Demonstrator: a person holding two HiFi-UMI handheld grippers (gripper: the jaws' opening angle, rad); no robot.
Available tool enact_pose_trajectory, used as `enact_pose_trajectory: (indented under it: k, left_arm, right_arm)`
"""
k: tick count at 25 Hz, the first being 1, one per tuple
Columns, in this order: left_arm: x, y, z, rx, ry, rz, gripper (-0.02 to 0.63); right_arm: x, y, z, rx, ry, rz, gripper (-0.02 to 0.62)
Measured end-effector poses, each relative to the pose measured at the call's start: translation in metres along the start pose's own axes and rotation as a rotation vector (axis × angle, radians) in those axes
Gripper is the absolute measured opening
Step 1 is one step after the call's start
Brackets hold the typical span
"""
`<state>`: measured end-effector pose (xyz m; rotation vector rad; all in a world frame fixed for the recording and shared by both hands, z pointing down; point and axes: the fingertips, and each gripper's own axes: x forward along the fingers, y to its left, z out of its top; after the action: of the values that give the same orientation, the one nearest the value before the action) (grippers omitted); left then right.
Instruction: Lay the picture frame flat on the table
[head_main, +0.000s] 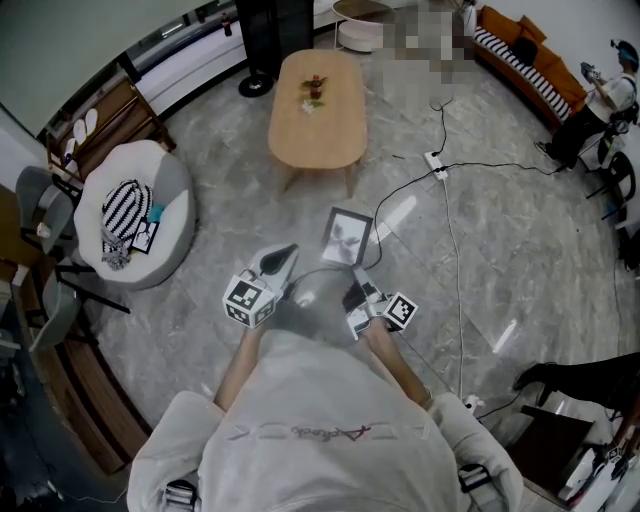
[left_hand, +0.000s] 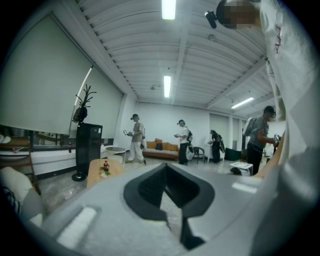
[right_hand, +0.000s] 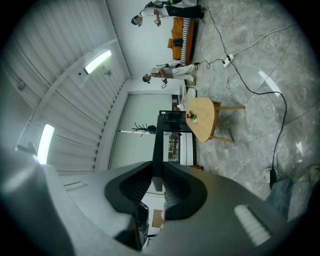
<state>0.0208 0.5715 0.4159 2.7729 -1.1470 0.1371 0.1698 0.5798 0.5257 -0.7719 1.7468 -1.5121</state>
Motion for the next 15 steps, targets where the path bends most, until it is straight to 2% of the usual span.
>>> enact_pose_trajectory:
  k: [15]
  left_arm:
    - [0.039,0.074,0.005,-0.005,-0.011,-0.007,-0.002]
  right_arm:
    - [0.069,-0.015,0.030,-0.020,-0.011,-0.012,0.074]
